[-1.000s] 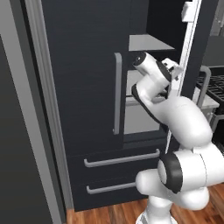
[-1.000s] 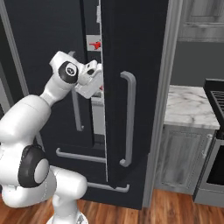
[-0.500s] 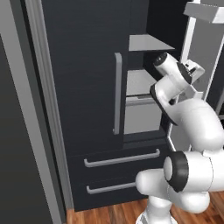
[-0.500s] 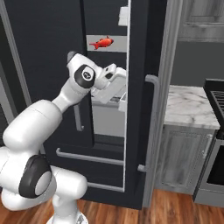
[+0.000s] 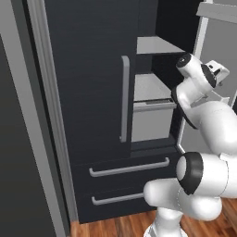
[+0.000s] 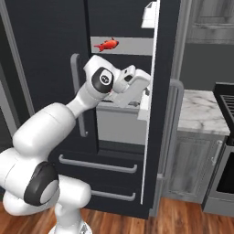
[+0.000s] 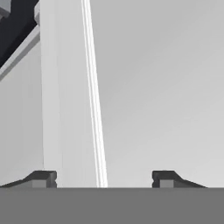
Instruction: Gather the cucumber and carrot from the fridge and place them on a tray on the dining counter. Then gather the fishs from the fridge and place them on the other tray.
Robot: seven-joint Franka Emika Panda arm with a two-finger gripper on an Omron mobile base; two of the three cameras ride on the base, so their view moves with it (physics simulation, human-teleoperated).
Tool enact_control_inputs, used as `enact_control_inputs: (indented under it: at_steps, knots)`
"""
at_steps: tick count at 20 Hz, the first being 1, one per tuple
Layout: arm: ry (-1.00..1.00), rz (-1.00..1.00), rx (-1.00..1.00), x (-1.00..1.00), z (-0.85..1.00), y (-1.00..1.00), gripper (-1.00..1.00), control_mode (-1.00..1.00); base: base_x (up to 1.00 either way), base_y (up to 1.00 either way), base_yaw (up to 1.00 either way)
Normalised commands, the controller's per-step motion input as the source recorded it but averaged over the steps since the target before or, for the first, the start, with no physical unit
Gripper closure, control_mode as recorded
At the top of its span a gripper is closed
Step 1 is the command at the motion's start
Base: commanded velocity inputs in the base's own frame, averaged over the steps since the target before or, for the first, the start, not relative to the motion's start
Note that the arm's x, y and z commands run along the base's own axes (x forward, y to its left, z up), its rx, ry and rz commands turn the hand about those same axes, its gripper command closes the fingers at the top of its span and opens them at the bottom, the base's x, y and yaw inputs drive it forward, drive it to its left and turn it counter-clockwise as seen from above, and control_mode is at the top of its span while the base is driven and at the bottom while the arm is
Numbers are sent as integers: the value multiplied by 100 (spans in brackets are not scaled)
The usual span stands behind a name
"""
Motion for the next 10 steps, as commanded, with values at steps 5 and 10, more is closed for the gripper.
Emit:
enact_control_inputs:
  at_steps: [5,10]
  knots:
    - [-1,0,0,-9,-1,-26,-100,-100,0,0,0]
    - [-8,3,0,-9,-13,63,-100,-100,0,0,0]
